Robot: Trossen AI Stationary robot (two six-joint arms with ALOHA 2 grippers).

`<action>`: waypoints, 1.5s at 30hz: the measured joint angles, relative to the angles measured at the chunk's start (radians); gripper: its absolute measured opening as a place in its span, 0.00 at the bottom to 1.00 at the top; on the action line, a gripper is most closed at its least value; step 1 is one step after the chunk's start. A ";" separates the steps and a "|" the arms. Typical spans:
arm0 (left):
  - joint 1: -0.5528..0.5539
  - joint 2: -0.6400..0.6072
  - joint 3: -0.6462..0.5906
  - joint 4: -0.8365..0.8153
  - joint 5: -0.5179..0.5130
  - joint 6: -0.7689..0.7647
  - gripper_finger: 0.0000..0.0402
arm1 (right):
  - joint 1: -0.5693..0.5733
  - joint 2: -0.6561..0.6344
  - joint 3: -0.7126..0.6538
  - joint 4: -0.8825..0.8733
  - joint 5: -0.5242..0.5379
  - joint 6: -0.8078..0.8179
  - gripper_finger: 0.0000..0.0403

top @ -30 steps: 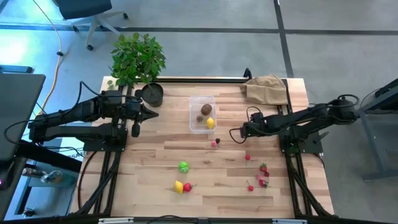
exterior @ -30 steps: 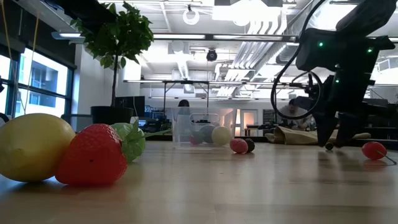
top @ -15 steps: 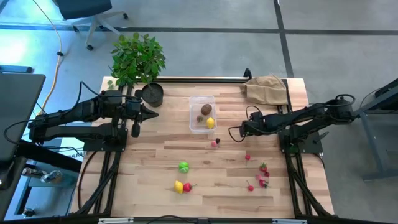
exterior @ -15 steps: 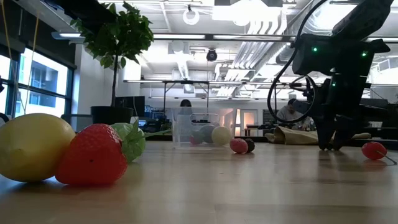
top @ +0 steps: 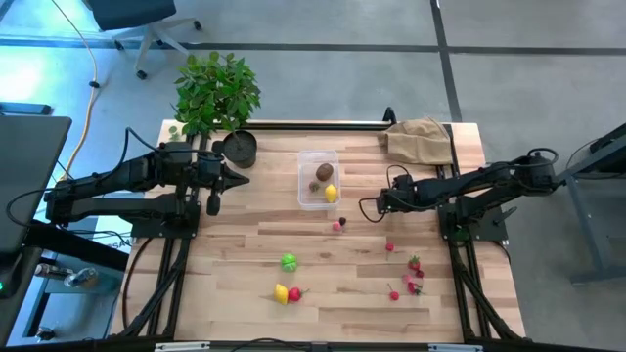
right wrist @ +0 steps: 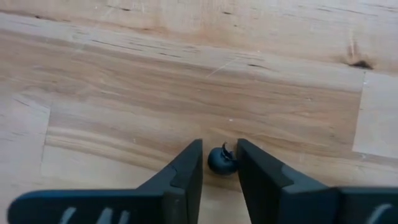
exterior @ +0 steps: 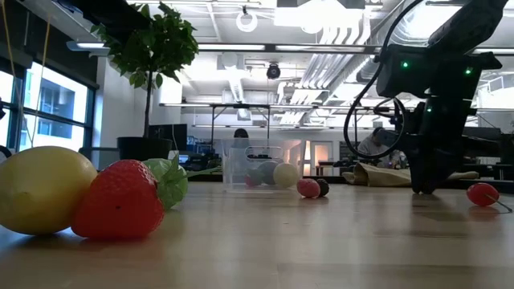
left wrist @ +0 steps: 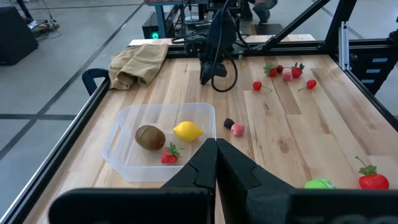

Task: Pick and placing Produce into tupperware
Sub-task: Put the blueberry into the transparent bin

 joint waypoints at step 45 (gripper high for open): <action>0.000 0.000 0.000 0.005 0.000 0.000 0.00 | -0.147 -0.073 0.464 0.255 -0.151 -0.777 0.15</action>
